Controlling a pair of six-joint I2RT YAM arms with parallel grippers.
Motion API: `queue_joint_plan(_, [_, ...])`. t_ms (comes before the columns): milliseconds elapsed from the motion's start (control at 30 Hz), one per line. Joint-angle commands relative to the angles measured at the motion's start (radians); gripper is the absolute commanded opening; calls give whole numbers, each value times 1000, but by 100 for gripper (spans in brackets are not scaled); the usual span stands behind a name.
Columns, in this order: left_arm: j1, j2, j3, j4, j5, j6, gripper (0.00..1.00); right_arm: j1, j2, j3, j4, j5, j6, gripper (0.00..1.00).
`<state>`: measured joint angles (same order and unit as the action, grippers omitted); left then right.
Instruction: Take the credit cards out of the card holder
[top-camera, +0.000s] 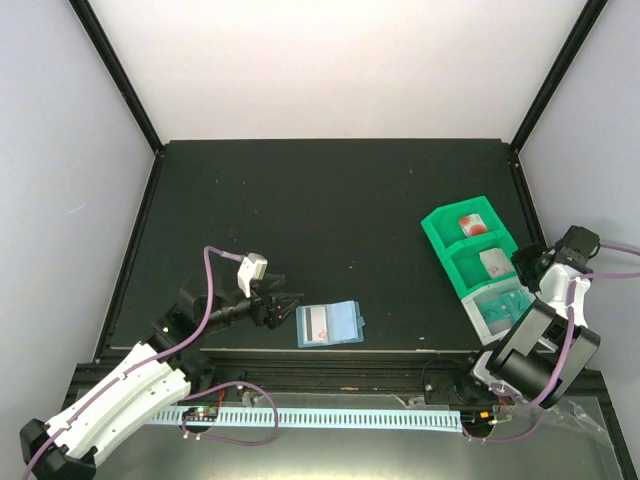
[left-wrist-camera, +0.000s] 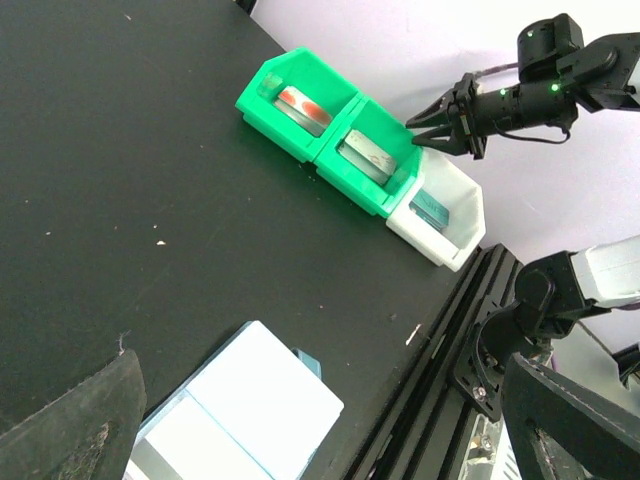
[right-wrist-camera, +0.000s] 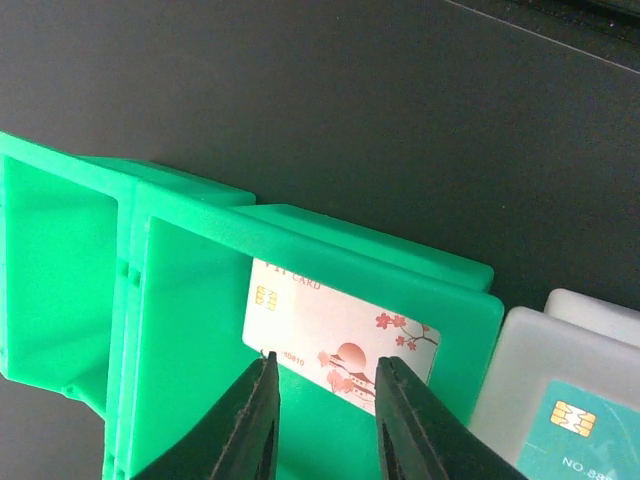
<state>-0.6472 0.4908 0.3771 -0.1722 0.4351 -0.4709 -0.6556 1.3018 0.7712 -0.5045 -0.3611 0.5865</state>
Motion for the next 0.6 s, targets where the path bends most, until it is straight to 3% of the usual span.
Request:
queue_joint_plan(0, [9, -2, 9, -2, -4, 4, 99, -4, -46, 7, -14, 19, 23, 29])
queue_joint_plan(333, [9, 154, 27, -48, -66, -29, 98, 84, -151, 0, -50, -65, -8, 33])
queue_joint_plan(567, [11, 246, -5, -12, -64, -105, 94, 267, -204, -9, -68, -123, -9, 33])
